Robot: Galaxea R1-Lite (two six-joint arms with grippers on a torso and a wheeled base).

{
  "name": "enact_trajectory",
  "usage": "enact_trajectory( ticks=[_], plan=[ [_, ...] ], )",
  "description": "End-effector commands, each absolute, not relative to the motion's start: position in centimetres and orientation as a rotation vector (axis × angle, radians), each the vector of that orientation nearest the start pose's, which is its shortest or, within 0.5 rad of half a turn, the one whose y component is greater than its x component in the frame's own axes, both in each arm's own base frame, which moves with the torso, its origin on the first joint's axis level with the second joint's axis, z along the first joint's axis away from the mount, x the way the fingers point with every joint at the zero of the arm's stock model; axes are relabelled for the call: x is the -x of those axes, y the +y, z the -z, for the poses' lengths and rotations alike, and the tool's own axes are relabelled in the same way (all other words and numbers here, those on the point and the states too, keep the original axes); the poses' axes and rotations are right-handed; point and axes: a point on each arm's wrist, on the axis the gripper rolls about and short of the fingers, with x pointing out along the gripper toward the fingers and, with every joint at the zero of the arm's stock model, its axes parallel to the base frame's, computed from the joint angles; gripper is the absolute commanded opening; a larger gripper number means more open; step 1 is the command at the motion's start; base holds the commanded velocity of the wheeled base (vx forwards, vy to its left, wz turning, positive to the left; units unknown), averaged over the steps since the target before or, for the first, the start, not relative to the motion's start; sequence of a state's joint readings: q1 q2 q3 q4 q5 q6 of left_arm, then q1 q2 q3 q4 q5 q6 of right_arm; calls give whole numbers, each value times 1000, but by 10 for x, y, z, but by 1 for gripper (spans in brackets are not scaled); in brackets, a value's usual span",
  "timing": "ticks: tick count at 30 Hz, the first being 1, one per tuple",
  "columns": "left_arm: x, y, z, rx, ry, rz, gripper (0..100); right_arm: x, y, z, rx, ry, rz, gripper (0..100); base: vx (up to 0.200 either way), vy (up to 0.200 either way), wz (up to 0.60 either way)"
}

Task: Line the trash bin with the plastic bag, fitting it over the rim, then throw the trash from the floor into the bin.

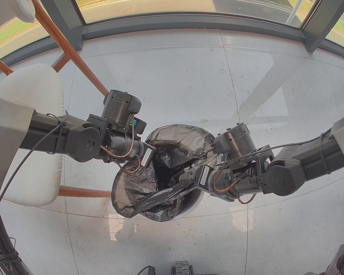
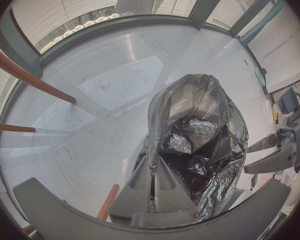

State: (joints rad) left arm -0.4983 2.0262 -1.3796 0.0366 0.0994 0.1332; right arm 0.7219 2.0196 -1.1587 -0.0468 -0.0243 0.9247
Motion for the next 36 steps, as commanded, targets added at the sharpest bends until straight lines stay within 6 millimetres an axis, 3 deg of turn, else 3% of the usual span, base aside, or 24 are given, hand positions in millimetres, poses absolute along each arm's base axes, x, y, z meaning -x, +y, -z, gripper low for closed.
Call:
enact_trajectory(
  ticks=[1, 10, 11, 18, 26, 36],
  plan=[
    [-348, -189, -162, -326, 626, 429, 0, -290, 262, -89, -518, 1021, -238, 100, 0, 0, 0],
    [-349, -187, -161, -326, 626, 425, 0, -306, 281, -74, -541, 1019, -232, 100, 0, 0, 0],
    [-349, -187, -161, -326, 626, 425, 0, -307, 282, -75, -544, 1017, -233, 0, 0, 0, 0],
    [-352, -181, -161, -325, 627, 411, 0, -301, 277, -87, -545, 1011, -240, 0, 0, 0, 0],
    [-356, -175, -164, -321, 620, 398, 0, -277, 254, -95, -523, 1042, -230, 0, 0, 0, 0],
    [-368, -147, -161, -405, 621, 366, 0, -247, 226, -55, -426, 1181, -130, 0, 0, 0, 0]
  ],
)
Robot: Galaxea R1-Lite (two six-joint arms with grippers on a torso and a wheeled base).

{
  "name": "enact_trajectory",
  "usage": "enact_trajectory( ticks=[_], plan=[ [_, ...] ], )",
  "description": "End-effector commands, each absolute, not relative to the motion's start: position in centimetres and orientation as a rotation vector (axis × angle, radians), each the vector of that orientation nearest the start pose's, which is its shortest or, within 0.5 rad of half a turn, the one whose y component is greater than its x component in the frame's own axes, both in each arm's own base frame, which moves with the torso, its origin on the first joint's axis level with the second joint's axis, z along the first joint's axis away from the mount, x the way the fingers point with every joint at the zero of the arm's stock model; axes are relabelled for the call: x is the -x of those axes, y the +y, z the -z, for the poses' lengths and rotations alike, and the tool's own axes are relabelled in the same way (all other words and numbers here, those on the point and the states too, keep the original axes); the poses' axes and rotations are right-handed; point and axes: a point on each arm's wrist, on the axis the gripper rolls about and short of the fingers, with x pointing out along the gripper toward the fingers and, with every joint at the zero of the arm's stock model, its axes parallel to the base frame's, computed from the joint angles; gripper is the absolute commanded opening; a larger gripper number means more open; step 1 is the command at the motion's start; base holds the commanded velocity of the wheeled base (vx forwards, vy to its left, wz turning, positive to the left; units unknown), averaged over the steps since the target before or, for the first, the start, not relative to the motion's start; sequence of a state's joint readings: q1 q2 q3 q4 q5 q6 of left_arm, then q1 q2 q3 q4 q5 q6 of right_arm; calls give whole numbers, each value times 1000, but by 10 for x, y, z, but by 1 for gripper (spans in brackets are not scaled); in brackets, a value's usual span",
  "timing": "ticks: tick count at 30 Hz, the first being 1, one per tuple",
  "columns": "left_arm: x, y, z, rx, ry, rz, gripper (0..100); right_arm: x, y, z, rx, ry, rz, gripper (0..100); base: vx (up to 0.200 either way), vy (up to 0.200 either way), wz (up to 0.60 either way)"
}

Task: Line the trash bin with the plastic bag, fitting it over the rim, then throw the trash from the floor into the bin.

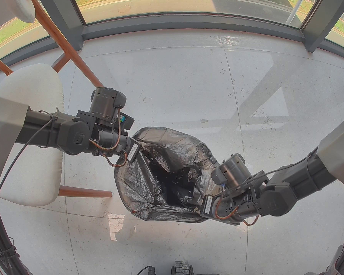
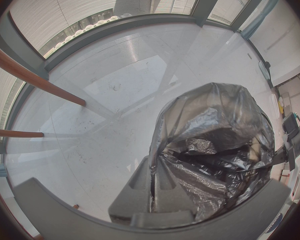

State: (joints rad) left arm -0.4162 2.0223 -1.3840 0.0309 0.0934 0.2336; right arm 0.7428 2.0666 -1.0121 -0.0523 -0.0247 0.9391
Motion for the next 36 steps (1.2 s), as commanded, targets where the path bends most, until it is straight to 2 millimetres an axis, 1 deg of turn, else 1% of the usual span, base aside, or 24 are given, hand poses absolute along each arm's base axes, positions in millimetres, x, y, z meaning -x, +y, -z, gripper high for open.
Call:
enact_trajectory(
  ticks=[1, 7, 10, 11, 15, 17, 20, 24, 26, 28, 33, 34, 36],
  plan=[
    [-368, -146, -161, -405, 622, 364, 0, -246, 225, -53, -421, 1186, -124, 0, 0, 0, 0],
    [-369, -147, -163, -405, 613, 363, 0, -254, 220, -54, -413, 1168, -125, 0, 0, 0, 0],
    [-367, -148, -161, -399, 623, 366, 0, -255, 219, -55, -406, 1167, -134, 0, 0, 0, 0],
    [-367, -148, -160, -403, 625, 368, 0, -255, 218, -56, -394, 1164, -145, 100, 0, 0, 0],
    [-367, -147, -160, -407, 625, 368, 0, -255, 219, -59, -401, 1131, -170, 100, 0, 0, 0],
    [-367, -146, -161, -409, 623, 364, 0, -249, 215, -66, -401, 1128, -174, 100, 0, 0, 0],
    [-362, -144, -168, -407, 617, 365, 0, -241, 205, -66, -392, 1133, -166, 100, 0, 0, 0],
    [-358, -143, -162, -412, 638, 368, 0, -234, 200, -65, -381, 1147, -159, 100, 0, 0, 0],
    [-354, -142, -153, -423, 669, 373, 0, -232, 199, -64, -377, 1149, -156, 100, 0, 0, 0],
    [-352, -141, -149, -430, 683, 376, 0, -232, 198, -65, -378, 1145, -154, 100, 0, 0, 0],
    [-351, -139, -144, -444, 698, 379, 0, -231, 195, -72, -396, 1126, -159, 100, 0, 0, 0],
    [-351, -139, -144, -443, 697, 377, 100, -230, 194, -73, -399, 1126, -156, 100, 0, 0, 0],
    [-352, -139, -145, -441, 690, 378, 100, -229, 191, -74, -401, 1123, -153, 100, 0, 0, 0]
  ],
)
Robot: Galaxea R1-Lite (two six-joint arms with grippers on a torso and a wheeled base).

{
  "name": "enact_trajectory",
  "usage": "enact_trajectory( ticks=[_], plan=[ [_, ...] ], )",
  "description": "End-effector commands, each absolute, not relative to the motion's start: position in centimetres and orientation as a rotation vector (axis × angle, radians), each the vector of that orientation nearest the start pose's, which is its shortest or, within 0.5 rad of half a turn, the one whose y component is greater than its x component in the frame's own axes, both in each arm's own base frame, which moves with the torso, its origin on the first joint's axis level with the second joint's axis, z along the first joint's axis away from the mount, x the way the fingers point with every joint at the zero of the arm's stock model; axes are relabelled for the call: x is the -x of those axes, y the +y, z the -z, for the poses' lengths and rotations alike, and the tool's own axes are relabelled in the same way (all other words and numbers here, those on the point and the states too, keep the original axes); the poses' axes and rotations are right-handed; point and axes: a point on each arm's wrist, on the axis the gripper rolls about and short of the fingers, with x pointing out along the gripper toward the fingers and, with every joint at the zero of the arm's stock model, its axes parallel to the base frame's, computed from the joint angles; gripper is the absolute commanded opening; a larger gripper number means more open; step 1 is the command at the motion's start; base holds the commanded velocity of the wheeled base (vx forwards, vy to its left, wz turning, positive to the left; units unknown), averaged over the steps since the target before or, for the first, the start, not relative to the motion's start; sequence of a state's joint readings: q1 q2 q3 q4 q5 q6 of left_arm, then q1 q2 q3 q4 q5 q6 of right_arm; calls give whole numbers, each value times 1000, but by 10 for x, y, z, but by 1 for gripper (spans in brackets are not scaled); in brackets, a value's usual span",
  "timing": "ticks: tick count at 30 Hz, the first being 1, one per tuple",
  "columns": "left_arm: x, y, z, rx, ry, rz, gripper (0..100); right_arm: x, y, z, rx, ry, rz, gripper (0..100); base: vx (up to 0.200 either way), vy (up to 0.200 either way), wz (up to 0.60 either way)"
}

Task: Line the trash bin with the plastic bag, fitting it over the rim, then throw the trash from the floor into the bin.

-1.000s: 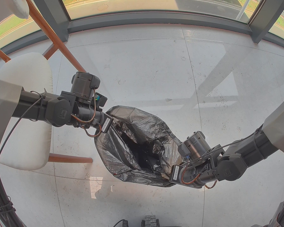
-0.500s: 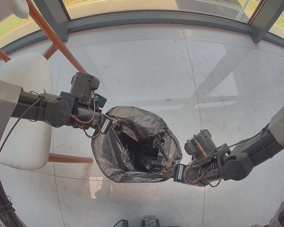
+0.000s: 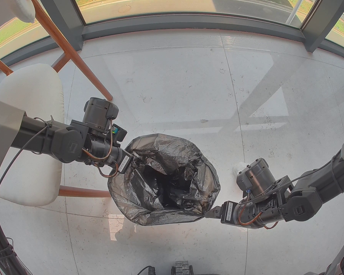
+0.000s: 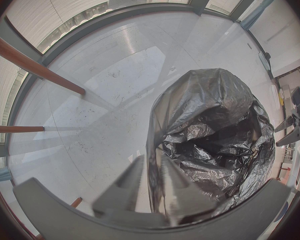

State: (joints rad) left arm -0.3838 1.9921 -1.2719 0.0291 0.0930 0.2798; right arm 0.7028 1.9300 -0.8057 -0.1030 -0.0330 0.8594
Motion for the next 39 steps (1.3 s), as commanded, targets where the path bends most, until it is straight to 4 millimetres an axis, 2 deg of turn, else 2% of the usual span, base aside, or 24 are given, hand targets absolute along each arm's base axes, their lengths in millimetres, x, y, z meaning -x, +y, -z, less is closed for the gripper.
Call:
enact_trajectory(
  ticks=[1, 4, 8, 11, 13, 17, 19, 25, 28, 30, 32, 33, 38, 39],
  plan=[
    [-353, -140, -146, -438, 685, 378, 100, -228, 190, -75, -402, 1123, -151, 100, 0, 0, 0],
    [-351, -139, -150, -437, 677, 380, 100, -226, 187, -78, -407, 1118, -153, 100, 0, 0, 0],
    [-339, -135, -166, -430, 641, 382, 100, -220, 183, -82, -411, 1113, -159, 100, 0, 0, 0],
    [-320, -135, -187, -413, 591, 393, 100, -216, 184, -82, -405, 1116, -168, 100, 0, 0, 0],
    [-305, -138, -189, -419, 588, 432, 100, -218, 186, -83, -401, 1111, -173, 100, 0, 0, 0],
    [-272, -153, -180, -441, 619, 551, 100, -237, 196, -90, -439, 1065, -189, 100, 0, 0, 0],
    [-264, -157, -170, -457, 651, 576, 100, -246, 202, -86, -441, 1059, -189, 100, 0, 0, 0],
    [-261, -158, -158, -431, 680, 572, 100, -272, 221, -71, -436, 1059, -182, 100, 0, 0, 0],
    [-261, -158, -156, -420, 658, 571, 100, -274, 222, -61, -403, 1078, -179, 100, 0, 0, 0],
    [-268, -163, -144, -421, 658, 578, 100, -274, 216, -48, -338, 1099, -163, 100, 0, 0, 0],
    [-268, -163, -144, -421, 658, 578, 100, -274, 216, -48, -338, 1099, -163, 100, 0, 0, 0],
    [-269, -175, -134, -432, 667, 606, 100, -268, 208, -40, -294, 1123, -142, 100, 0, 0, 0],
    [-265, -180, -130, -434, 679, 624, 100, -257, 199, -31, -259, 1147, -136, 100, 0, 0, 0],
    [-259, -187, -128, -446, 680, 651, 100, -256, 197, -29, -263, 1131, -146, 100, 0, 0, 0]
  ],
)
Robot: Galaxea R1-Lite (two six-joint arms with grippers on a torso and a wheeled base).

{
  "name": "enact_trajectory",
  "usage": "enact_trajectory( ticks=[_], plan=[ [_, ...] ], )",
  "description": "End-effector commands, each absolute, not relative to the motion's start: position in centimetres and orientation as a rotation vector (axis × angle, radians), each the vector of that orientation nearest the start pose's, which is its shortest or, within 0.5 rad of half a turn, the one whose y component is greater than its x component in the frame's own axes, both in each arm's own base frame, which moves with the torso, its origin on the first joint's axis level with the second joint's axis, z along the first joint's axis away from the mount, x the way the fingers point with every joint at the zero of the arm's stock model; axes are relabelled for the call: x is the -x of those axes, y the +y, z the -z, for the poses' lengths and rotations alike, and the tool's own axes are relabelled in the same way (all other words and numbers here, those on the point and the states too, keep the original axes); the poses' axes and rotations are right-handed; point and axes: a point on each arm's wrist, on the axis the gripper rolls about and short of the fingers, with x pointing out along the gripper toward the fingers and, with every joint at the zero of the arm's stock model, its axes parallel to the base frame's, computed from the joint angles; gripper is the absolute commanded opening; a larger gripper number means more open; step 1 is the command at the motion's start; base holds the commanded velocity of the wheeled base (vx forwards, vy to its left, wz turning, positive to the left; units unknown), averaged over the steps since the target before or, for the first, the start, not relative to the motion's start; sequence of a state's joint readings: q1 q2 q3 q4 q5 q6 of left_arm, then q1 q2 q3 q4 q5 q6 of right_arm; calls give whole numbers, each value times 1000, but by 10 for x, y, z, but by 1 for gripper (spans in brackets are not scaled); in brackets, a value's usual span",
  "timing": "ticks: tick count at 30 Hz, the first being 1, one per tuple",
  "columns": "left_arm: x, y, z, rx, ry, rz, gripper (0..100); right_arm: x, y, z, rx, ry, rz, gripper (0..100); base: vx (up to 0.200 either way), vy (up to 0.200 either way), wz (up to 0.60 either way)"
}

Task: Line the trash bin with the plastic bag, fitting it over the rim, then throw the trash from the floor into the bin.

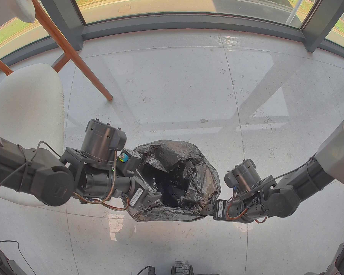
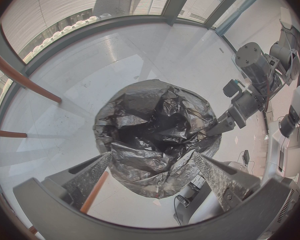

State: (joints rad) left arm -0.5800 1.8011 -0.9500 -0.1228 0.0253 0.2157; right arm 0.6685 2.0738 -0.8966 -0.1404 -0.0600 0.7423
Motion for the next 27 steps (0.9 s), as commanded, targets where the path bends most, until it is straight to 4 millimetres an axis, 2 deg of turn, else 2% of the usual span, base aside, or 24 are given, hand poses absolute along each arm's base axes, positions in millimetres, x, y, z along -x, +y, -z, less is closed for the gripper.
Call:
enact_trajectory(
  ticks=[1, 7, 13, 18, 23, 24, 27],
  plan=[
    [-257, -191, -127, -449, 681, 662, 100, -257, 195, -27, -264, 1124, -144, 100, 0, 0, 0],
    [-248, -209, -114, -477, 712, 722, 100, -251, 189, -20, -253, 1124, -146, 100, 0, 0, 0],
    [-242, -223, -105, -500, 730, 765, 100, -263, 186, -30, -317, 1029, -156, 100, 0, 0, 0],
    [-235, -231, -101, -450, 764, 781, 100, -272, 169, -59, -405, 924, -148, 100, 0, 0, 0],
    [-239, -239, -89, -449, 793, 773, 100, -277, 157, -75, -443, 873, -139, 100, 0, 0, 0],
    [-244, -244, -88, -406, 790, 754, 100, -276, 153, -84, -463, 847, -143, 100, 0, 0, 0],
    [-251, -253, -92, -288, 796, 709, 100, -270, 150, -92, -484, 843, -165, 100, 0, 0, 0]
  ],
)
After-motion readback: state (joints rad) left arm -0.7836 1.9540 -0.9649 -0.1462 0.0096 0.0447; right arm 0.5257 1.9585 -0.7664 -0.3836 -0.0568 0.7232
